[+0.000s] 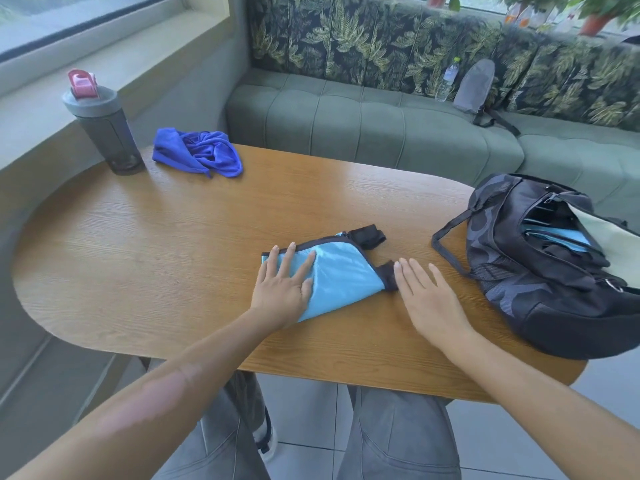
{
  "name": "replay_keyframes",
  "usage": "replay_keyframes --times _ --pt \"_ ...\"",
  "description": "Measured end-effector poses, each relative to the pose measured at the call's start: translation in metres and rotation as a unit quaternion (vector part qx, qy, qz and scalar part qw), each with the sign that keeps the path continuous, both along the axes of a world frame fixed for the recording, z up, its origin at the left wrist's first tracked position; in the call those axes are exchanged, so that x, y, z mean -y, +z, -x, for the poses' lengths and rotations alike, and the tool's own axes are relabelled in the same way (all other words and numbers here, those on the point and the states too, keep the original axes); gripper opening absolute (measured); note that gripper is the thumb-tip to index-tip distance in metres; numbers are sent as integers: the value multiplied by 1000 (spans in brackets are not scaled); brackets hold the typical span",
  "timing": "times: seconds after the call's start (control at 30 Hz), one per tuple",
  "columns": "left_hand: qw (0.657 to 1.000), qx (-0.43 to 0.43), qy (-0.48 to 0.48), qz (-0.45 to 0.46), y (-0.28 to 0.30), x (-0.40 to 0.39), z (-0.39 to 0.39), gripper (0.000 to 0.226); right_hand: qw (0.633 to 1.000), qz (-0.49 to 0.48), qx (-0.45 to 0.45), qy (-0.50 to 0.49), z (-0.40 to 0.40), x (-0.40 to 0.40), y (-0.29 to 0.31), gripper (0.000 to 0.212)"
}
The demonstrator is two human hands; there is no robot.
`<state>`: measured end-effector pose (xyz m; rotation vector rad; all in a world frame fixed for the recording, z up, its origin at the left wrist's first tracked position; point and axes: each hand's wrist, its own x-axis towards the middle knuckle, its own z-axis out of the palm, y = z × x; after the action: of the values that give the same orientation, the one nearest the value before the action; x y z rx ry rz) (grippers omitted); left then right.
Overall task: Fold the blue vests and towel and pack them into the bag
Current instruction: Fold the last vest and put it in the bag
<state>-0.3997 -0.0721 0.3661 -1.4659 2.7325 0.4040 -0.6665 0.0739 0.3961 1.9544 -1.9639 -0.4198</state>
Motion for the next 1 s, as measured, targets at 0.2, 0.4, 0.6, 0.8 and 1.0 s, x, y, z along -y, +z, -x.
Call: replay_keyframes --times 0.2,0.4,0.6,0.8,1.0 --pt "969 -35 150 -194 29 -62 29 78 975 114 192 9 -26 -14 1 53" --pt "915 -59 195 -348 66 -91 22 68 958 97 264 51 -45 -15 -11 43" --pt "981 -81 80 -155 59 -72 -10 47 940 99 326 18 -49 -18 -16 40" --pt "936 -27 -343 75 28 2 -32 69 913 72 402 -15 -68 -23 -15 41" --pt "920 74 -375 82 26 20 -42 84 949 -64 307 15 -78 -39 -20 98"
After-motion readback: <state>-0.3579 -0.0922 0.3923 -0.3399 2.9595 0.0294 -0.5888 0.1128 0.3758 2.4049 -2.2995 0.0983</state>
